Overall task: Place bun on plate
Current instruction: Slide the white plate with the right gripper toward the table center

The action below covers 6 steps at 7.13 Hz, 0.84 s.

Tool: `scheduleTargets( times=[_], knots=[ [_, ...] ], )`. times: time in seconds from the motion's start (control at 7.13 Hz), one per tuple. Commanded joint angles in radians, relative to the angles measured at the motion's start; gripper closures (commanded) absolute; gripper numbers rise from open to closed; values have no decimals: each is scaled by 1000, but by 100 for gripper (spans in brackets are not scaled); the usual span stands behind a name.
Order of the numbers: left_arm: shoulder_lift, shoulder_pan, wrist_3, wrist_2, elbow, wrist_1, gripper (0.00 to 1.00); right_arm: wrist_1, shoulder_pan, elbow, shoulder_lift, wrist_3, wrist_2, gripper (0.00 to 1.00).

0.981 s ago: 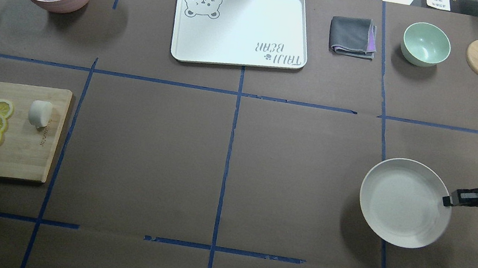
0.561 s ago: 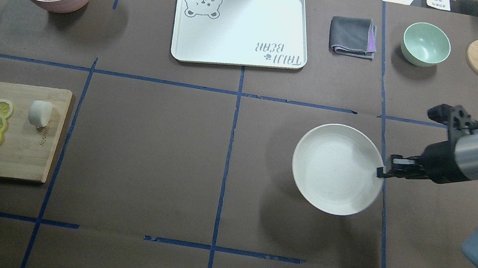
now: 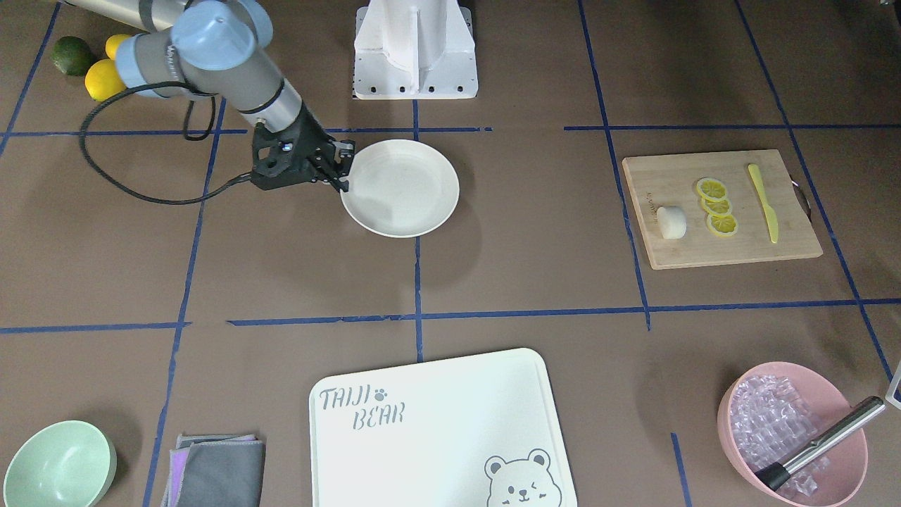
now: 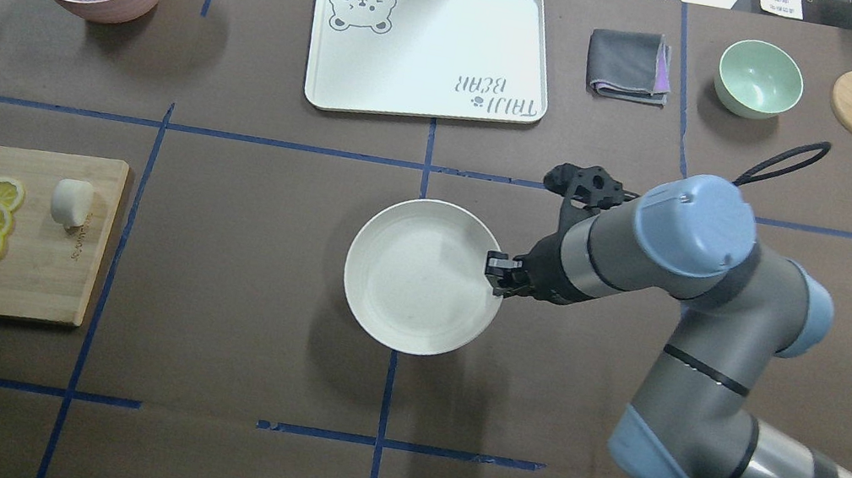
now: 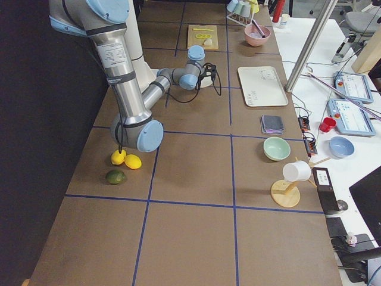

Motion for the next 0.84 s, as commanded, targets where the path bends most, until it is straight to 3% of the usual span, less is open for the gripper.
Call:
scheduleTargets(
  times=[0.0, 0.28, 0.42, 0.56, 0.7],
  knots=[
    [0, 0, 0, -2, 1, 0, 0, -25, -31, -78, 55, 17, -46, 100],
    [0, 0, 0, 0, 1, 0, 0, -25, -57, -92, 56, 18, -81, 99],
    [0, 0, 0, 0, 1, 0, 0, -25, -75, -93, 56, 41, -109, 92],
    [0, 0, 0, 0, 1, 0, 0, -25, -86, -101, 58, 53, -130, 38],
    [0, 0, -1, 0, 1, 0, 0, -29, -86, -92, 58, 120, -132, 1]
  ],
)
